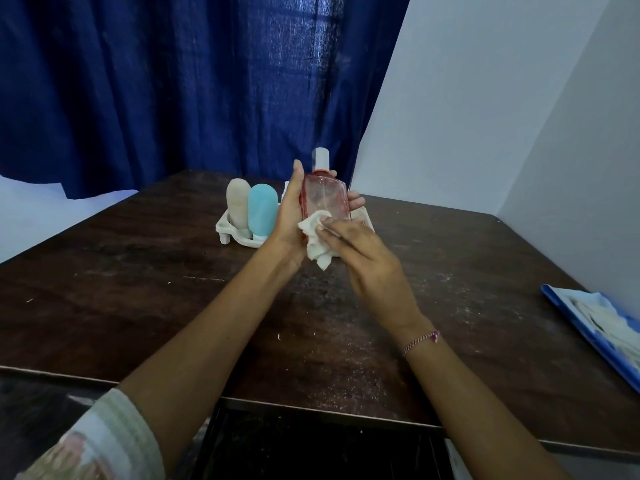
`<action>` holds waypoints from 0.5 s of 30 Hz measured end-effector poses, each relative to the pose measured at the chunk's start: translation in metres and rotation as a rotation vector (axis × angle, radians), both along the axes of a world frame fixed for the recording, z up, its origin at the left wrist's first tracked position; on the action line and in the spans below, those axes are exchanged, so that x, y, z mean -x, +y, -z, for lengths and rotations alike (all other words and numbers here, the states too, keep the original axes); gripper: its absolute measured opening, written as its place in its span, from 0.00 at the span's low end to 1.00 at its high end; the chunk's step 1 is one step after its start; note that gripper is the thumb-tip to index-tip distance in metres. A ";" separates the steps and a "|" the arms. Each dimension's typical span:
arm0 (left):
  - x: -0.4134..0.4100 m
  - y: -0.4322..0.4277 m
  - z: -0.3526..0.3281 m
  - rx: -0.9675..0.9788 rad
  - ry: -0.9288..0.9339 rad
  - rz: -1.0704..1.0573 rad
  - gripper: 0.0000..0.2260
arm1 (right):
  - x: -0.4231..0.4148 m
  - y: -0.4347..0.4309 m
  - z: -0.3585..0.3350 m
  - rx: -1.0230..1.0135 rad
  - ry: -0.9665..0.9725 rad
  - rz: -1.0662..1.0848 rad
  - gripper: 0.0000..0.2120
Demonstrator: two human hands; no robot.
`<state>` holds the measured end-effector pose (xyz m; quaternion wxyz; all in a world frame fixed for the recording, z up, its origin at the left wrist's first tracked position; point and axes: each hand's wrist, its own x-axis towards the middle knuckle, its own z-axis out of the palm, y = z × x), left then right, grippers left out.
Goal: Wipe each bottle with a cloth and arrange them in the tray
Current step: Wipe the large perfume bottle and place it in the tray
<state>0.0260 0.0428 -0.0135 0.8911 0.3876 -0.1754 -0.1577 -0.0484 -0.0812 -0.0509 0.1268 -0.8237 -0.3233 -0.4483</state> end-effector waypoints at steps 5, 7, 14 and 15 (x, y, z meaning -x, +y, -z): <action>-0.001 -0.001 0.002 -0.010 -0.062 -0.007 0.28 | 0.000 -0.005 -0.001 -0.108 0.036 0.094 0.18; 0.000 -0.001 0.003 -0.038 -0.048 -0.013 0.27 | 0.001 -0.003 0.000 -0.047 0.034 0.065 0.19; -0.001 0.002 0.000 -0.019 -0.048 0.037 0.27 | 0.003 -0.001 -0.001 0.170 0.051 -0.020 0.21; -0.001 0.001 0.000 -0.018 -0.068 0.034 0.27 | 0.002 -0.004 -0.001 0.137 0.036 -0.002 0.20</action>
